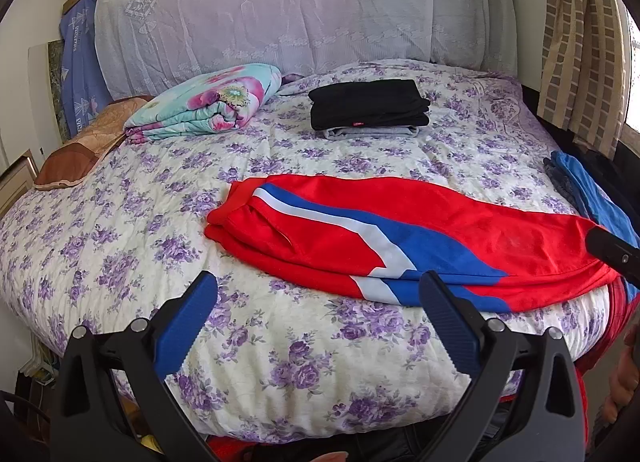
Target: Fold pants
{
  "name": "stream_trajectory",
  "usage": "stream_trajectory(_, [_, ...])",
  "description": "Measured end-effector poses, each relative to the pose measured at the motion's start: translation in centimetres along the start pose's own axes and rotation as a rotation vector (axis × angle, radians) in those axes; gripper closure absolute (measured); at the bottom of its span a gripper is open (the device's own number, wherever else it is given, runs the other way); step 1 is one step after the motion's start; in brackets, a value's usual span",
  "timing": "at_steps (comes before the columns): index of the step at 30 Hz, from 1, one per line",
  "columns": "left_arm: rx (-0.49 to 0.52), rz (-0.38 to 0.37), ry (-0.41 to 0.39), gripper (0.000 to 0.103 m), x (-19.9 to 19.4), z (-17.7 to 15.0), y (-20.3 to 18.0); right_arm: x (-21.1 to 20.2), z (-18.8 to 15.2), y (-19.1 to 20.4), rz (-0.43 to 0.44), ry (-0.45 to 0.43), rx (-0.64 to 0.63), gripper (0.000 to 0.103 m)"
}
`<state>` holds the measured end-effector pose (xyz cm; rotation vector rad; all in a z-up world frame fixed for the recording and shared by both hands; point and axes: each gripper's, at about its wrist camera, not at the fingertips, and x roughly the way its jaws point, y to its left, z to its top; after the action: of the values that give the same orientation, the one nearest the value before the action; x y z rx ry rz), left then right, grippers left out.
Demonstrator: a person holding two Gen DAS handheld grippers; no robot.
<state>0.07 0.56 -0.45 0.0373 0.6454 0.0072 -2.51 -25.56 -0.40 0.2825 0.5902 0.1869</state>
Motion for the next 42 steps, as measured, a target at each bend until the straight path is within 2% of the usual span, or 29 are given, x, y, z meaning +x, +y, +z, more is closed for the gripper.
stream_trajectory(42, [-0.007, -0.001, 0.012, 0.005, 0.60, -0.50, 0.33, 0.10, -0.01, -0.22, 0.001, -0.017, 0.010, 0.004])
